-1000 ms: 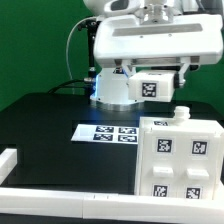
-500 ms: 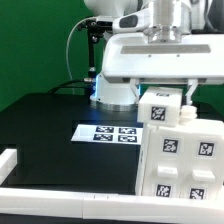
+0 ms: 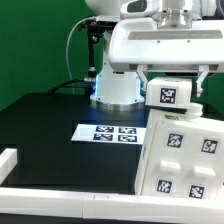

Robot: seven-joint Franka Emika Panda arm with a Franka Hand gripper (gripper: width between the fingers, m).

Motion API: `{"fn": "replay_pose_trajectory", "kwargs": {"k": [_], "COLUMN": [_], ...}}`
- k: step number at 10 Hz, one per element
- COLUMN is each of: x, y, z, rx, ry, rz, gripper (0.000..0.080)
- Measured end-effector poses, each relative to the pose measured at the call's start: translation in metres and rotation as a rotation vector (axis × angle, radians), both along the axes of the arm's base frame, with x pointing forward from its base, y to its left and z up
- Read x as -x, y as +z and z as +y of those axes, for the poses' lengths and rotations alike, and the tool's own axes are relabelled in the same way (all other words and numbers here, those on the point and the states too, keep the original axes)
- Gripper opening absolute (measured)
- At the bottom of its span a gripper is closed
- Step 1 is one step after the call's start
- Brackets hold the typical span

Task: Assemble cabinet

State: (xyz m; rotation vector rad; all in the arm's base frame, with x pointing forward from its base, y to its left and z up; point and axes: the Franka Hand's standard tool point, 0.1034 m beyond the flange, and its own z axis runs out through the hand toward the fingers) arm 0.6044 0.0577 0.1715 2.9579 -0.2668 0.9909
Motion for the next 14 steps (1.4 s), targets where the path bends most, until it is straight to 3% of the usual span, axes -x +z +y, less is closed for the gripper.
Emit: {"fn": "replay_pose_trajectory", "kwargs": {"k": [1,3,6,9,11,14], "x": [0.002,-0.001,-0.006,-0.014,-0.015,-0.014], "y": [-0.002,-0.001,-0.007,-0.006,-0.008,-0.013], "z": [-0.001,0.014,0.008,0.008,0.015,0.011], "rx": [0.003,-0.003,0.025,0.027,0.025,0.032], "ry": [0.002,0.031,0.032,0.026,0.034,0.03], "rz": [0.004,0.024,0.002,-0.011,-0.006,0.001], "gripper": [0.0555,0.0555,0.0555,0.0555,0.0555,0.0555]}}
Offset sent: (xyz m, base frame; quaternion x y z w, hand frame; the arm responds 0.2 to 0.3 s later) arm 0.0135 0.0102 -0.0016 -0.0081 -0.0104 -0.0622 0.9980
